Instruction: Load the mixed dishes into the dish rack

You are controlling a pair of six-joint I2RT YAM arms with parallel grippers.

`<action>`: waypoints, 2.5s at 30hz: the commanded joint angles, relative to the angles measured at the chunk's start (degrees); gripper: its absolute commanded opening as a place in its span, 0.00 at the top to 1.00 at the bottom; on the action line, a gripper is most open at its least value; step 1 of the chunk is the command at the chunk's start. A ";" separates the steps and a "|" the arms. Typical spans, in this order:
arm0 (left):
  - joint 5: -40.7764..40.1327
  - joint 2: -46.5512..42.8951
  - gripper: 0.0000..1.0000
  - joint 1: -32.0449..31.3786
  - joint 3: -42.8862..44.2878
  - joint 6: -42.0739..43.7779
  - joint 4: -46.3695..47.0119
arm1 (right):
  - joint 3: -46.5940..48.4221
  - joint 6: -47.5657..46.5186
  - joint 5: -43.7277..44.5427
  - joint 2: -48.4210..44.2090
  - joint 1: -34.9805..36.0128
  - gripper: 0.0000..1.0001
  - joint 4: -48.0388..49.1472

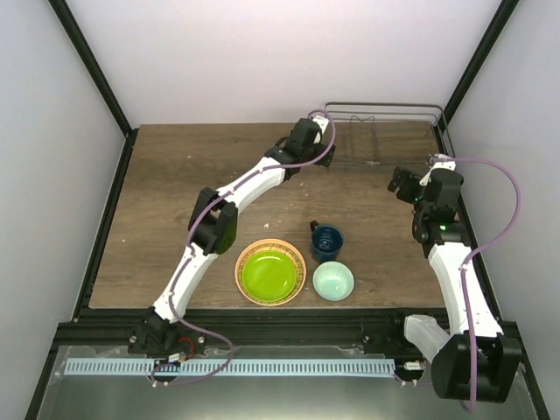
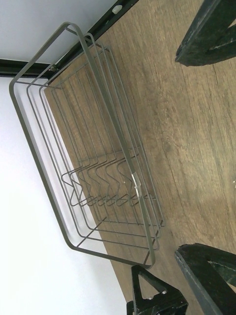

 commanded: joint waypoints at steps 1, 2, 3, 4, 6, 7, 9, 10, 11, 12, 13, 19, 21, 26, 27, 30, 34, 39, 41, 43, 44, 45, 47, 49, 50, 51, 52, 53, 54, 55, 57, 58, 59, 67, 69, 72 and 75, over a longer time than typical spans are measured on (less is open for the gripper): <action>-1.33 1.98 0.00 -0.26 2.73 -1.43 -3.24 | 2.16 0.14 -0.86 -0.09 0.63 0.00 -0.09; -1.22 2.33 0.00 -0.26 3.34 -1.50 -3.67 | 2.16 0.15 -0.95 -0.09 0.65 0.00 0.02; -1.06 2.69 0.00 -0.26 3.87 -1.60 -3.91 | 2.16 0.15 -1.02 -0.01 0.71 0.00 -0.09; -0.95 3.03 0.00 -0.28 4.31 -1.75 -4.15 | 2.15 0.15 -1.06 0.00 0.69 0.00 -0.09; -0.43 3.48 0.00 -0.28 4.64 -2.08 -4.13 | 2.16 0.15 -1.04 0.16 0.69 0.00 -0.03; -0.22 3.64 0.00 -0.28 4.84 -2.15 -4.17 | 2.12 0.15 -1.05 0.22 0.67 0.00 0.00; -0.01 4.12 0.00 -0.23 5.34 -2.40 -4.79 | 2.16 0.09 -1.06 0.35 0.64 0.00 -0.09; 0.06 4.31 0.00 -0.25 5.60 -2.50 -5.29 | 2.05 0.14 -1.04 0.40 0.63 0.00 -0.09; -0.09 4.48 0.00 -0.25 5.62 -2.63 -5.71 | 2.07 0.15 -1.05 0.44 0.66 0.00 -0.09; -0.22 4.60 0.00 -0.25 5.73 -2.68 -6.17 | 2.07 0.17 -1.00 0.49 0.64 0.00 -0.05; -0.31 4.71 0.00 -0.23 5.71 -2.75 -6.68 | 2.07 0.13 -0.98 0.52 0.71 0.00 -0.08; -1.52 5.22 0.00 -0.26 5.85 -3.23 -10.41 | 1.74 0.31 -0.97 0.69 0.65 0.00 -0.08; -2.39 5.25 0.00 -0.21 5.87 -3.29 -12.13 | 1.70 0.29 -1.02 0.78 0.67 0.00 -0.13; -5.66 5.17 0.00 -0.17 5.87 -2.92 -15.21 | 1.61 0.43 -0.99 1.32 0.71 0.00 0.24; -6.31 5.07 0.00 -0.12 5.75 -2.90 -15.56 | 1.63 0.49 -0.91 1.63 0.72 0.00 0.40; -6.92 4.48 0.00 0.22 5.01 -3.20 -16.09 | 1.63 0.64 -0.21 3.08 0.65 0.00 1.78; -7.79 3.02 0.00 0.46 2.50 -3.14 -15.28 | 2.34 0.32 2.37 6.52 0.70 0.00 4.85; -9.01 1.08 0.00 1.03 -0.63 -2.84 -14.92 | 6.91 -1.35 6.30 13.76 0.63 0.00 7.26; -8.94 -0.29 0.00 1.30 -2.46 -2.95 -13.90 | 8.94 -2.70 5.71 17.18 0.63 0.00 10.01; -7.73 -2.44 0.00 1.19 -5.12 -2.67 -11.33 | 11.97 -3.76 4.73 21.19 0.63 0.00 11.68; -6.48 -4.45 0.00 1.17 -7.64 -2.39 -9.39 | 14.29 -4.22 4.09 23.56 0.63 0.00 11.53; -5.40 -6.08 0.00 1.09 -9.71 -2.20 -7.18 | 16.51 -4.57 3.49 25.79 0.63 0.00 11.14; -2.73 -9.50 0.00 0.97 -13.75 -2.07 -2.04 | 20.66 -5.52 2.23 30.17 0.63 0.00 10.75; -0.43 -11.84 0.00 1.02 -15.95 -2.16 0.28 | 24.36 -6.70 1.71 35.00 0.63 0.00 10.77; 0.03 -12.65 0.00 0.98 -16.35 -2.16 0.49 | 26.05 -7.33 1.59 36.96 0.63 0.00 10.73; 0.17 -13.28 0.00 0.99 -16.48 -1.97 0.40 | 27.90 -7.81 1.44 38.80 0.63 0.00 10.63; 0.07 -13.86 0.00 0.91 -16.60 -1.74 0.12 | 29.63 -8.23 1.22 40.67 0.63 0.00 10.43; -0.38 -14.47 0.00 0.89 -16.81 -1.56 -0.17 | 31.38 -8.58 0.84 42.49 0.64 0.00 10.31; -0.75 -15.18 0.00 0.87 -17.20 -1.42 -0.39 | 33.20 -8.89 0.19 44.47 0.67 0.00 10.09; -1.40 -16.15 0.00 0.85 -17.99 -1.23 -0.29 | 34.94 -9.12 -0.34 46.31 0.63 0.00 9.87; -2.49 -18.87 0.00 0.97 -20.71 -1.11 0.62 | 38.52 -9.20 -1.56 50.30 0.64 0.00 8.97; -3.00 -20.52 0.00 1.07 -22.74 -1.17 1.50 | 40.27 -9.05 -2.03 52.34 0.67 0.00 8.37; -3.29 -22.60 0.00 1.25 -24.78 -1.45 2.47 | 42.26 -8.83 -2.81 54.45 0.71 0.00 7.54; -0.58 -40.03 0.00 5.48 -41.44 -3.92 6.65 | 57.59 -9.00 -2.50 67.34 3.74 0.00 1.66; -1.57 -42.66 0.00 5.93 -42.93 -2.93 5.77 | 62.40 -9.07 -2.43 70.66 4.83 0.00 -1.68; -4.14 -45.95 0.00 6.12 -45.08 -1.63 5.10 | 66.91 -8.06 -2.46 74.21 5.90 0.00 -5.11; -4.53 -48.26 0.00 6.79 -47.12 -1.33 4.83 | 69.31 -6.47 -3.02 76.05 6.08 0.00 -7.78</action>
